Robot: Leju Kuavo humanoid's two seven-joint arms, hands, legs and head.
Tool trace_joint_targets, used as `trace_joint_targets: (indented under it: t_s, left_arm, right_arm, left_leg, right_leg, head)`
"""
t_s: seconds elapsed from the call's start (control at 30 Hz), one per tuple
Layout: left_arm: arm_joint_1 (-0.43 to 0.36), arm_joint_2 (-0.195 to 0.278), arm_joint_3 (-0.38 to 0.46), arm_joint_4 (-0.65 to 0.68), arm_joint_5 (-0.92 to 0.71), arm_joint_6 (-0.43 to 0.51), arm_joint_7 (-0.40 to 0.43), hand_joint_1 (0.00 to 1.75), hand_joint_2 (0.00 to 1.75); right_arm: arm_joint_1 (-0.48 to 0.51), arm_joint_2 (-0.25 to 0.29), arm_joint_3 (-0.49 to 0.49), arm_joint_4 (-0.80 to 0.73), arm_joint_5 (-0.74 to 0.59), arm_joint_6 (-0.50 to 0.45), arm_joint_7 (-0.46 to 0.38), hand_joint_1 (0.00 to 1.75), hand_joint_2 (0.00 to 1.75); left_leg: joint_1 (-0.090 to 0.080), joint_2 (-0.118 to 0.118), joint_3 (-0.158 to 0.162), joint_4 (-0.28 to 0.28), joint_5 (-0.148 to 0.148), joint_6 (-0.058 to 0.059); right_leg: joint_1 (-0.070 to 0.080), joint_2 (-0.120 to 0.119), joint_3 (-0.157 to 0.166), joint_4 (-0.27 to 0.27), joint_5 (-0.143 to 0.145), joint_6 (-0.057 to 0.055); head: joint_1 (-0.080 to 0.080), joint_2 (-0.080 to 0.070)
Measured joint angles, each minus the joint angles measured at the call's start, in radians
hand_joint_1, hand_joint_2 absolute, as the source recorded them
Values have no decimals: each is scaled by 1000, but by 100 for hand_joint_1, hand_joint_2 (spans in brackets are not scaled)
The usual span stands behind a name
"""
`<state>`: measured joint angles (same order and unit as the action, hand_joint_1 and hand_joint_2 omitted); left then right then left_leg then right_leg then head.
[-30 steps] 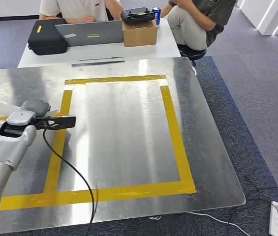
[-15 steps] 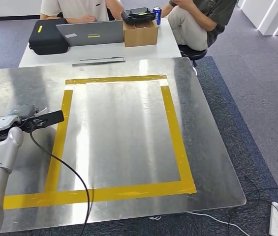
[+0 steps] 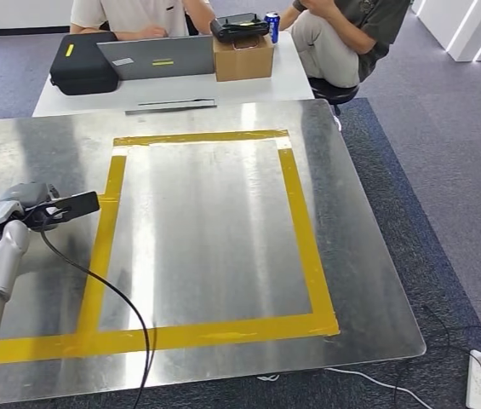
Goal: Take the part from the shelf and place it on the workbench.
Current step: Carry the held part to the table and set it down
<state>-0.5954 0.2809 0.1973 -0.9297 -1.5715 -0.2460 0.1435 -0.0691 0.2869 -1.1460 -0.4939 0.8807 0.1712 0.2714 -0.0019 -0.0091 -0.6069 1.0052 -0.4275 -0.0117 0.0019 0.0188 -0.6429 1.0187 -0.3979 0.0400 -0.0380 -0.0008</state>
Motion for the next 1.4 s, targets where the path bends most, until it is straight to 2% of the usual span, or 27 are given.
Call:
trace_joint_targets:
  t_s: [0.17, 0.33, 0.43, 0.53, 0.6, 0.7, 0.97, 1.03, 1.17, 1.27, 1.4]
  left_arm:
    - [-1, -11, 29, -8, 18, 70, -69, 0, 175]
    - [5, -79, 128, -125, 91, 126, -189, 0, 175]
    - [7, -127, 191, -237, 221, 119, -264, 0, 175]
    - [-1, -184, 262, -382, 461, 47, -317, 0, 175]
    - [-9, -218, 306, -469, 581, 2, -327, 0, 175]
    - [-12, -249, 344, -551, 623, -19, -327, 0, 175]
    - [-10, -280, 379, -623, 642, -20, -327, 0, 175]
    - [-11, -288, 387, -631, 725, -44, -334, 0, 175]
    - [-20, -318, 434, -666, 1188, -152, -347, 0, 0]
    - [-27, -330, 471, -685, 1435, -187, -348, 0, 0]
    - [-23, -329, 521, -685, 1634, -194, -365, 0, 0]
  right_arm:
    - [0, 1, -6, -2, -6, 1, -5, 0, 0]
    - [0, 17, -35, -17, -58, 15, -21, 0, 0]
    - [4, 29, -51, -27, -62, 16, -17, 0, 0]
    - [5, 33, -57, -41, -51, 13, -10, 0, 0]
    - [6, 34, -59, -49, -46, 11, -6, 0, 0]
    - [7, 34, -59, -56, -43, 11, -3, 0, 0]
    - [7, 35, -60, -65, -41, 11, -3, 0, 0]
    - [7, 35, -60, -67, -40, 11, -3, 0, 0]
    - [7, 35, -60, -69, -32, 14, -7, 0, 0]
    - [7, 35, -60, -68, -26, 14, -19, 0, 0]
    - [7, 35, -60, -62, -20, 4, -32, 0, 0]
  left_leg:
    - [0, 0, 0, 0, 0, 0]
    - [0, 0, 0, 0, 0, 0]
    - [0, 0, 0, 0, 0, 0]
    - [0, 0, 0, 0, 0, 0]
    - [0, 0, 0, 0, -1, 1]
    - [0, 0, 0, 0, -1, 0]
    - [0, 0, 0, 0, -1, 0]
    - [0, 0, 0, 0, -1, 0]
    - [0, 0, 0, 0, -1, 1]
    - [-1, 0, 0, 0, -1, 1]
    - [-1, 0, 0, 0, -1, 1]
  right_leg:
    - [0, 0, 0, 0, 0, 0]
    - [0, 0, 0, 0, 0, 0]
    - [0, 0, 0, 0, 0, 0]
    - [0, 0, 0, 0, 0, 0]
    - [0, 1, 0, 0, 0, 0]
    - [0, 0, 0, 0, 0, 0]
    - [0, 0, 0, 0, 0, 0]
    - [0, 0, 0, 0, 0, 0]
    - [0, 0, 0, 0, 0, 0]
    - [-1, 0, 0, 0, 0, 0]
    - [-1, 0, 0, 0, 0, 0]
  head:
    - [0, 0]
    - [0, 0]
    - [0, 0]
    - [0, 0]
    - [0, 0]
    - [0, 0]
    - [0, 0]
    - [0, 0]
    - [0, 0]
    - [0, 0]
    - [0, 0]
